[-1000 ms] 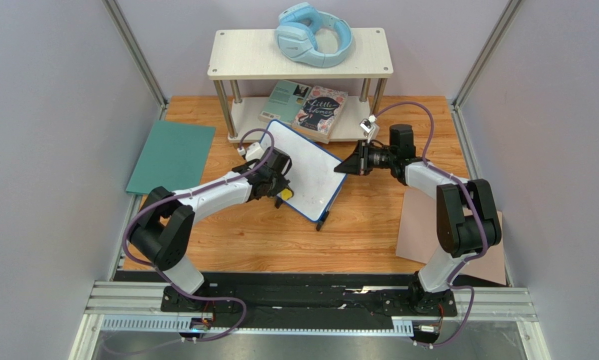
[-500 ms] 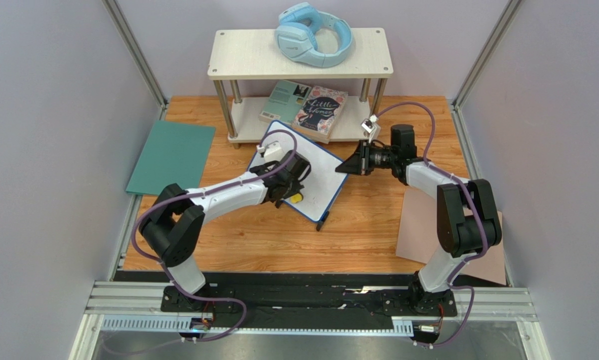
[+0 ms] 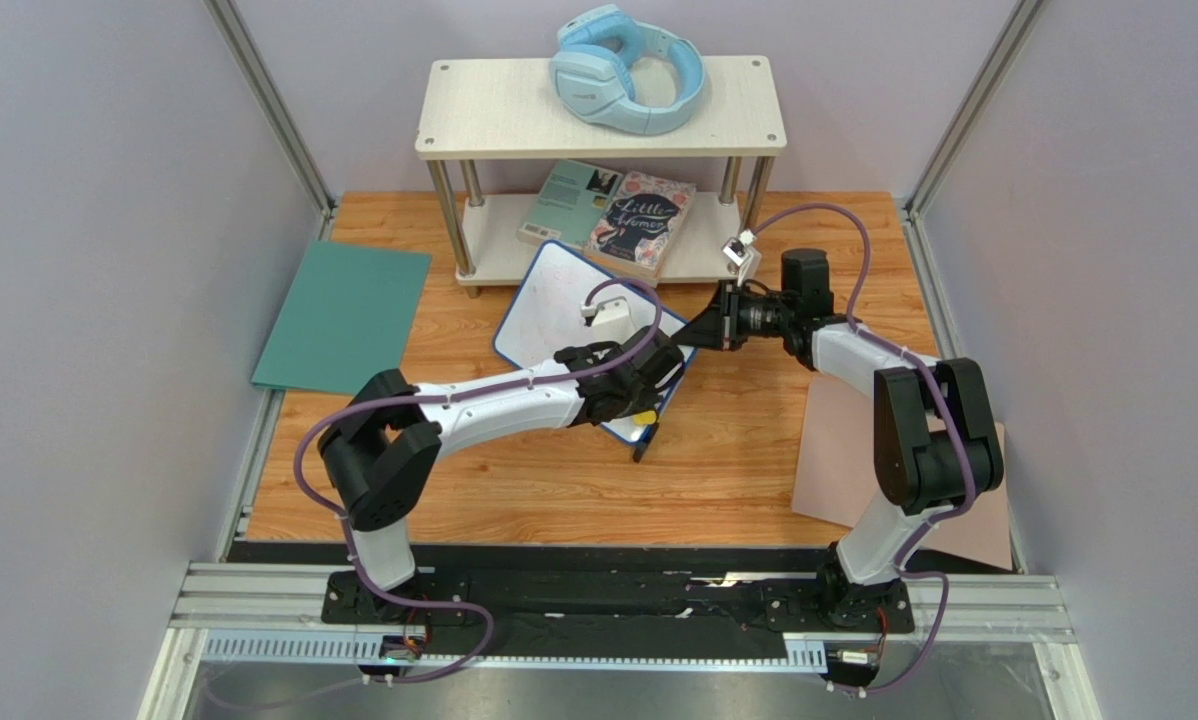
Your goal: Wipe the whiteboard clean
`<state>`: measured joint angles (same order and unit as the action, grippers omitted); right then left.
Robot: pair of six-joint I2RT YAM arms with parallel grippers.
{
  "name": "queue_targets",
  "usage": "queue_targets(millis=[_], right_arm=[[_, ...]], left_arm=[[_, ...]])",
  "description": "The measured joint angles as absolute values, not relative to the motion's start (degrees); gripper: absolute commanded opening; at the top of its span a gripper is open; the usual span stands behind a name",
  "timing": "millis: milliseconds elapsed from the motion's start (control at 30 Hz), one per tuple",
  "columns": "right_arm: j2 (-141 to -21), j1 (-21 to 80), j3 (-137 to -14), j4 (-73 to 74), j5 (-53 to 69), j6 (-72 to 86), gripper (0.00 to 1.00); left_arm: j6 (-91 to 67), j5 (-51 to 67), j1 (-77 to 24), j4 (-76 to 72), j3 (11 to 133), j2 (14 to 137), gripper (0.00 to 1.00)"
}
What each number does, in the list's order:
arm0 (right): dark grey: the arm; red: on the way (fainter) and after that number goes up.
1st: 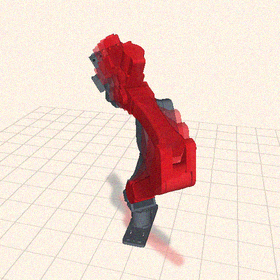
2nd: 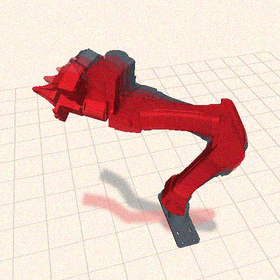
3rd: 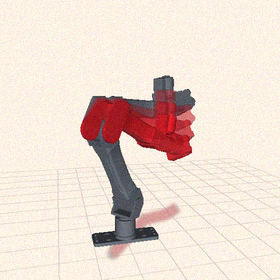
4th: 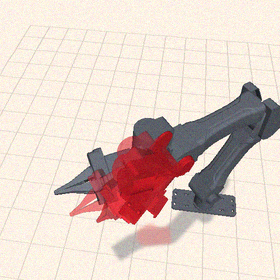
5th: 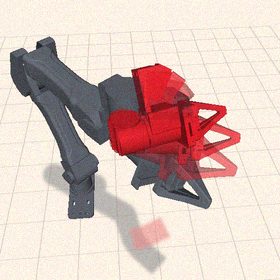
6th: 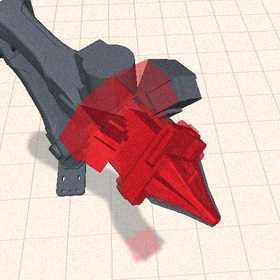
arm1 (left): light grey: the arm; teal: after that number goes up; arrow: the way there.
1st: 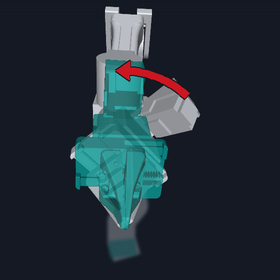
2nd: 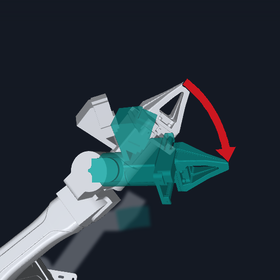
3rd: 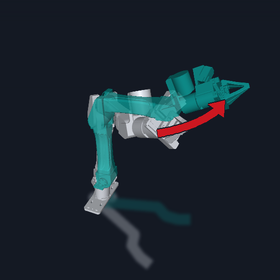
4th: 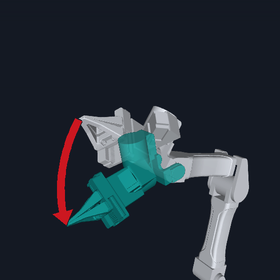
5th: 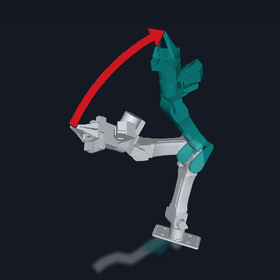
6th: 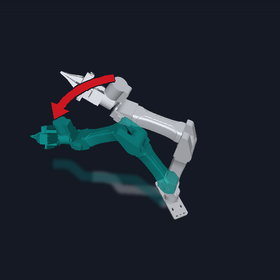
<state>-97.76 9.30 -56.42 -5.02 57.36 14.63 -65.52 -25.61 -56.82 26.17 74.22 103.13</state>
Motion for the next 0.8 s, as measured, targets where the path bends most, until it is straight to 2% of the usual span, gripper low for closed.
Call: queue_targets(millis=[433,800], right_arm=[[-97.76,9.87,-56.42,-5.43,57.32,14.50,0.00],[-97.76,9.67,-56.42,-5.28,57.41,14.48,0.00]], left_arm=[[-62.65,-24.71,-49.32,24.05,67.57,98.41,0.00],[-49.28,-27.42,-55.72,28.05,72.73,102.78,0.00]])
